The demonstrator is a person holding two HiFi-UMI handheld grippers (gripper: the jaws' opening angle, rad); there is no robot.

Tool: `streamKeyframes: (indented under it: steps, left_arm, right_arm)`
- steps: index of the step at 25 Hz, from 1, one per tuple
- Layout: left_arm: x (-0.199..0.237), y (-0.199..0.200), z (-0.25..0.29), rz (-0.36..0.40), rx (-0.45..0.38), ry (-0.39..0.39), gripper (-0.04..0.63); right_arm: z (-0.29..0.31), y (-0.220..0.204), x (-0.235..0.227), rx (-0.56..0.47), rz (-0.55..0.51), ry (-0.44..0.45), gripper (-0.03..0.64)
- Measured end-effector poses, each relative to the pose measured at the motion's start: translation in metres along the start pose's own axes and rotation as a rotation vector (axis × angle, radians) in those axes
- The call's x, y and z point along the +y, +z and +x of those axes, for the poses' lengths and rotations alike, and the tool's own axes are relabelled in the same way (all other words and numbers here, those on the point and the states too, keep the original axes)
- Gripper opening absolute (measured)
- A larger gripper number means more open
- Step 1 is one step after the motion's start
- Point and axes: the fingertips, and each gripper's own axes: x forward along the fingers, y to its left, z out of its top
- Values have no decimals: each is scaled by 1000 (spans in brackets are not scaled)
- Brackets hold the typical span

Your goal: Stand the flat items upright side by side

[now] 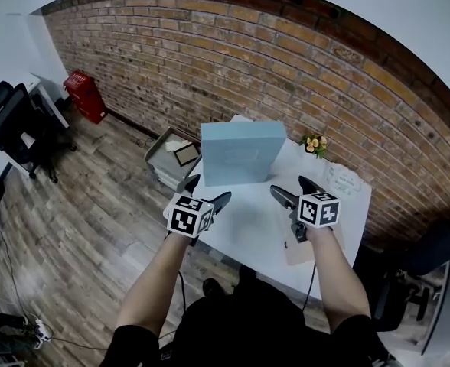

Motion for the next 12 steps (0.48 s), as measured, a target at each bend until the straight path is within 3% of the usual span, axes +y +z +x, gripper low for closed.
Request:
streamKeyframes:
  steps: [9,12]
  left_arm:
    - [-74,-11,34,-16,46,-53,451]
    - [-104,-20,56,-57,80,-62,451]
  right_arm:
    - [-49,-27,-55,-4,46,-27,477]
    - [-68,-43,-84,13,61,-20,477]
